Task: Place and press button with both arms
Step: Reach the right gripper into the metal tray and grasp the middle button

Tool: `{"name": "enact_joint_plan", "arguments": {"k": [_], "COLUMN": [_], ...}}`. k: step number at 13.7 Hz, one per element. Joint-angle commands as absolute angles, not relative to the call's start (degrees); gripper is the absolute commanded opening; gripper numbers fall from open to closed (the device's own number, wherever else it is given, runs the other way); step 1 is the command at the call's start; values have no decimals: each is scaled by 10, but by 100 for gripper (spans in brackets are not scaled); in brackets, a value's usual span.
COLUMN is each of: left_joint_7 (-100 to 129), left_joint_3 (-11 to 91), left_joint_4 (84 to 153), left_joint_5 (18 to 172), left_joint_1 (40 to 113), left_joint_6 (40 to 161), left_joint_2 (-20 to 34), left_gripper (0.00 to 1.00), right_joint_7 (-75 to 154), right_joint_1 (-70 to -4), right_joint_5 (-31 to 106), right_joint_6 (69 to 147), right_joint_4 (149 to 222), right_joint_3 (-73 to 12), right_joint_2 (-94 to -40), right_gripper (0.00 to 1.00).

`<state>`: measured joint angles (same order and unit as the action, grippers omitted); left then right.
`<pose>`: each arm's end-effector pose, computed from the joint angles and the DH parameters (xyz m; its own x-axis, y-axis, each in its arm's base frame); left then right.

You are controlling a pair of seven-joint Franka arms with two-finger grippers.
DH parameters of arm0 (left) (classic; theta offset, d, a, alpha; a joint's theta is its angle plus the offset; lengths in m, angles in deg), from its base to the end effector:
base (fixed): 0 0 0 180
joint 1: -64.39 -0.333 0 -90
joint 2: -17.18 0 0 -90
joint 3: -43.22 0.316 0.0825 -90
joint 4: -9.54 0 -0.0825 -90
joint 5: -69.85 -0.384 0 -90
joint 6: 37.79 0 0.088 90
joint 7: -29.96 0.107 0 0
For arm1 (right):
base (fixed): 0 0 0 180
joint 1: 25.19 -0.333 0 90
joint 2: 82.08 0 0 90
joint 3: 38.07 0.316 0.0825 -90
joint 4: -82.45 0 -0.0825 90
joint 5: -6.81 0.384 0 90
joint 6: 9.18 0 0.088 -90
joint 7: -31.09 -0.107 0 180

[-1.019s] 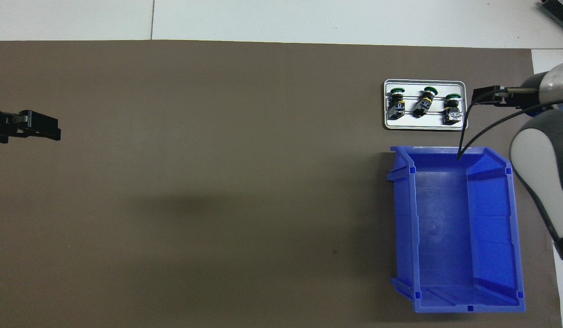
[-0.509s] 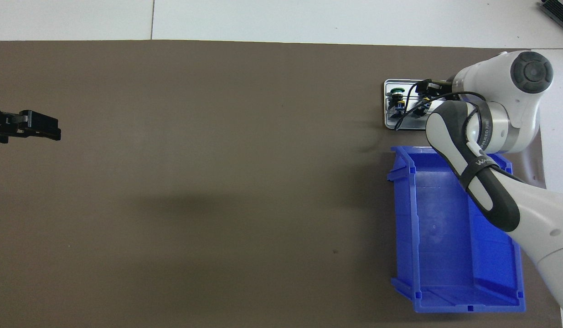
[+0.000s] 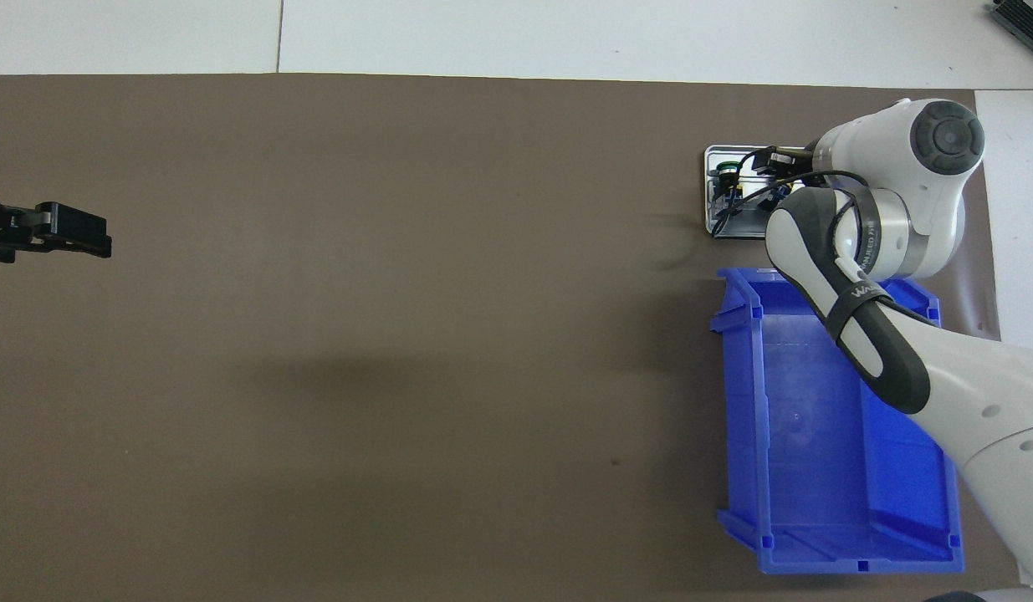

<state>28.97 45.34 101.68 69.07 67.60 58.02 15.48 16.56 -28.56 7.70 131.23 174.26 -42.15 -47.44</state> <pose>0.5720 -0.0099 0.5991 0.9994 -0.0032 0.0346 -0.0027 -0.9999 -0.0141 0.7166 -0.0011 0.3026 0.9368 -0.2527 0.2419 -0.2521 -0.9671 -0.0338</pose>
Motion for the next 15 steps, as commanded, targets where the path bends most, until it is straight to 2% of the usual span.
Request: {"name": "enact_joint_plan", "arguments": {"k": [1,2,5,6,8,11,15], "left_joint_7": [293,293,293,293,293,293,293], "left_joint_3": [462,462,462,462,462,462,462], "left_joint_4": [1037,1037,1037,1037,1037,1037,1037], "left_joint_5": [691,691,691,691,691,691,691], "left_joint_1": [684,684,684,684,684,684,684], "left_joint_6": [581,581,581,581,581,581,581], "left_joint_2": [173,173,173,173,173,173,173], "left_gripper": [100,100,100,100,100,100,100], "right_joint_7": [161,161,159,156,155,105,-143], "right_joint_1": [-276,-276,-273,-273,-270,-268,-306], "right_joint_5": [83,83,84,84,86,115,112], "right_joint_6": [1332,1332,1332,1330,1297,1185,1161], "right_joint_4": [1756,1756,1758,1758,1734,1644,1626], "right_joint_3": [-418,-418,-418,-418,-418,-418,-418], "right_joint_2": [-475,-475,-474,-474,-474,-472,-513], "right_gripper": [79,73,23,0,0,0,0]}}
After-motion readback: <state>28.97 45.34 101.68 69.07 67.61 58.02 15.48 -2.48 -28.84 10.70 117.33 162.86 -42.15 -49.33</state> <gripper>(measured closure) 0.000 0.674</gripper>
